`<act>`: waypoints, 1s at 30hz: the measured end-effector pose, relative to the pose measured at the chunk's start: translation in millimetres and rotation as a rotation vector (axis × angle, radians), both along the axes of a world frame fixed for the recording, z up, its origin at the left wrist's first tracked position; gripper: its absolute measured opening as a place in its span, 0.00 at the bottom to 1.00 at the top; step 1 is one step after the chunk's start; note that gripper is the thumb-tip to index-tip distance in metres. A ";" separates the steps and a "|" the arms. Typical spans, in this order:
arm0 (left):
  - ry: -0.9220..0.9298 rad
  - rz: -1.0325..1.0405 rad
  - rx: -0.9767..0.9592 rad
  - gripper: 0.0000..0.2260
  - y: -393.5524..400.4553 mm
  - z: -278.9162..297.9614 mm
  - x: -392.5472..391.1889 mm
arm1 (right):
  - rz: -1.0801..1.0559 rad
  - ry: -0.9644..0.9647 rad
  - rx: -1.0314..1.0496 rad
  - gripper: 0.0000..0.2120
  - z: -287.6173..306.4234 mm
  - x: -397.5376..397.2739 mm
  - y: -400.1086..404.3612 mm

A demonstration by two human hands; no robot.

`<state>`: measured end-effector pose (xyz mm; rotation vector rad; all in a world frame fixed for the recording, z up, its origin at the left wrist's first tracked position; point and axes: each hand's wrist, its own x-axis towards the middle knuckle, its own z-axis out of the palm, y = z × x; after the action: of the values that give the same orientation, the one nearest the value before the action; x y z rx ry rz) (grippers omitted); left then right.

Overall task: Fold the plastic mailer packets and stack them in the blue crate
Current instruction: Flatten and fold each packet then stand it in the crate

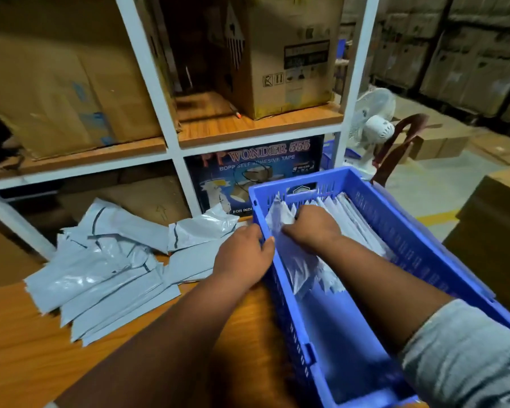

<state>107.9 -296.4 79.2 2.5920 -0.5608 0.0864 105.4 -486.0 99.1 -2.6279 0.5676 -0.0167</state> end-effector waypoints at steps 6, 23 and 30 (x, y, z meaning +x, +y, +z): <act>0.013 0.062 0.057 0.16 -3.0 2.1 -4.1 | 0.061 0.074 -0.128 0.05 -42.4 16.3 1.5; -0.016 0.255 0.120 0.19 56.4 6.7 18.0 | 0.130 -0.297 -0.085 0.08 17.7 36.7 18.7; -0.009 0.310 0.028 0.15 135.6 24.4 29.7 | 0.519 -0.335 -0.209 0.06 70.3 40.3 116.2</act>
<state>137.5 -160.8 103.6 2.6871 -0.1596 0.1932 145.8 -369.8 169.4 -2.8058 -0.2450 -0.3630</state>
